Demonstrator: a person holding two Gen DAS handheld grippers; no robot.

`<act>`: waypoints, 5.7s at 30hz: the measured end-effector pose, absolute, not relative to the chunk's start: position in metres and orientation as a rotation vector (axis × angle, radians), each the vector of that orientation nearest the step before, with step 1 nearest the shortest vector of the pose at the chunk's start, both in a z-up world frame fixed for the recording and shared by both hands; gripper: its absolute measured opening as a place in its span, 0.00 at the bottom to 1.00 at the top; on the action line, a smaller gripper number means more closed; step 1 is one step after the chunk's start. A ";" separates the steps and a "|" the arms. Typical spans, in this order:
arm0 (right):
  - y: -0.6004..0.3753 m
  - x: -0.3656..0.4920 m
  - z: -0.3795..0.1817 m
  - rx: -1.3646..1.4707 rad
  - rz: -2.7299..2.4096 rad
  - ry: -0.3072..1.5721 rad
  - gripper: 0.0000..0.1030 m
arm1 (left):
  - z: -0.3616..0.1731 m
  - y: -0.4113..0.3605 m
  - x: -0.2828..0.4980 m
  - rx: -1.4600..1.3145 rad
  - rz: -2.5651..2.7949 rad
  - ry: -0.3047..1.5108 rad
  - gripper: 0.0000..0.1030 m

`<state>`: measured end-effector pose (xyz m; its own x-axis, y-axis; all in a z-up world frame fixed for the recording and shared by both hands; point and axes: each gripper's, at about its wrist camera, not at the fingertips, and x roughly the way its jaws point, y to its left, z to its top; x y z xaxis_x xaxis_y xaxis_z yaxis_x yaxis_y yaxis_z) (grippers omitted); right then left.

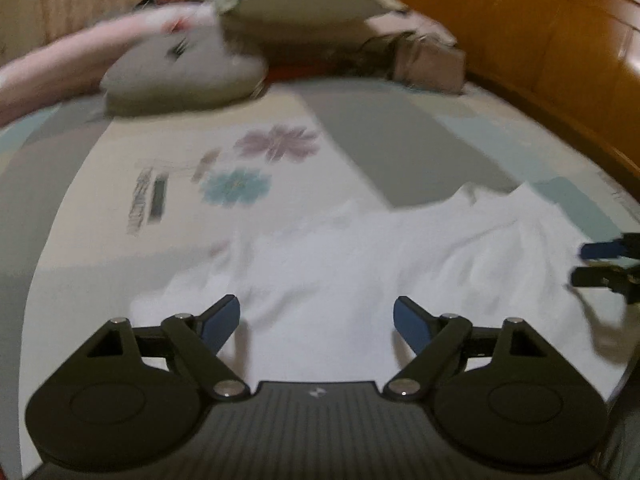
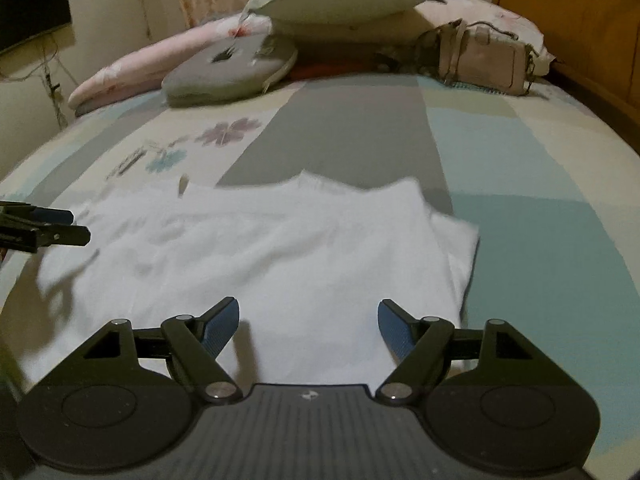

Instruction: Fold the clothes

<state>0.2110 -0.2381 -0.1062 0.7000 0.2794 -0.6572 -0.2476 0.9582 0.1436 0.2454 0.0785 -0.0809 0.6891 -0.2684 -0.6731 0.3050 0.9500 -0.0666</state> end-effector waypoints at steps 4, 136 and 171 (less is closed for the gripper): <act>-0.238 0.237 -0.105 0.053 0.268 0.716 0.81 | -0.092 0.070 0.271 0.052 -0.320 0.760 0.85; -0.202 0.128 -0.097 0.123 0.304 0.853 1.00 | -0.135 0.192 0.252 -0.760 -0.585 1.049 0.98; -0.205 0.134 -0.105 0.188 0.303 0.844 1.00 | -0.143 0.187 0.253 -0.592 -0.604 1.135 0.32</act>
<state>0.1343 -0.2051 -0.1053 0.6251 0.3361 -0.7045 -0.1884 0.9408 0.2817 0.2528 0.1869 -0.1427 0.3023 -0.7047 -0.6419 0.1379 0.6986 -0.7021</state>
